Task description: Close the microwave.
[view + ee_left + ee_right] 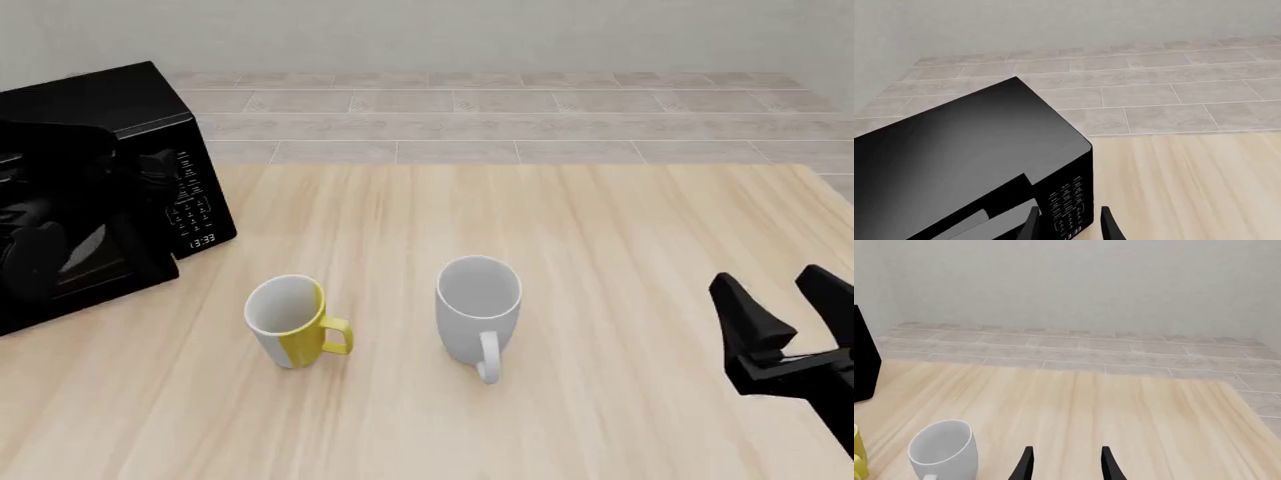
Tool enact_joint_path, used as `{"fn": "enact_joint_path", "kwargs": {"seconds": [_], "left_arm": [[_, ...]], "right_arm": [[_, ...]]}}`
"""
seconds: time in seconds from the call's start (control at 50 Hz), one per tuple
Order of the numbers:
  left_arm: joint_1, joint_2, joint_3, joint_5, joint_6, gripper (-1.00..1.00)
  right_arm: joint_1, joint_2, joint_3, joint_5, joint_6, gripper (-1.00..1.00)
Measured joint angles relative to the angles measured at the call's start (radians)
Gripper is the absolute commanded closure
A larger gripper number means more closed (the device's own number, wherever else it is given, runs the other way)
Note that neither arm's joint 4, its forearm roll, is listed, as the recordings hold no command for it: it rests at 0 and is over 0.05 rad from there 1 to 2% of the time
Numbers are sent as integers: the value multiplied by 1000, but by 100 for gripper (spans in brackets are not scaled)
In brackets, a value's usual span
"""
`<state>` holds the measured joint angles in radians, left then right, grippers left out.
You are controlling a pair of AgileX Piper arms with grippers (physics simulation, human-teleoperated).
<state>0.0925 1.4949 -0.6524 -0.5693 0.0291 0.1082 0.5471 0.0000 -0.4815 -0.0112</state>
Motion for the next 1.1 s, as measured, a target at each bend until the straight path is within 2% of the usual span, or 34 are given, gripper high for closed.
{"fn": "enact_joint_path", "kwargs": {"seconds": [0.78,1.1], "left_arm": [[0,54,-66,39,-20,-100],[12,73,-105,68,-46,-100]], "right_arm": [[-2,67,0,-63,2,-100],[-4,14,0,-14,6,-100]]}}
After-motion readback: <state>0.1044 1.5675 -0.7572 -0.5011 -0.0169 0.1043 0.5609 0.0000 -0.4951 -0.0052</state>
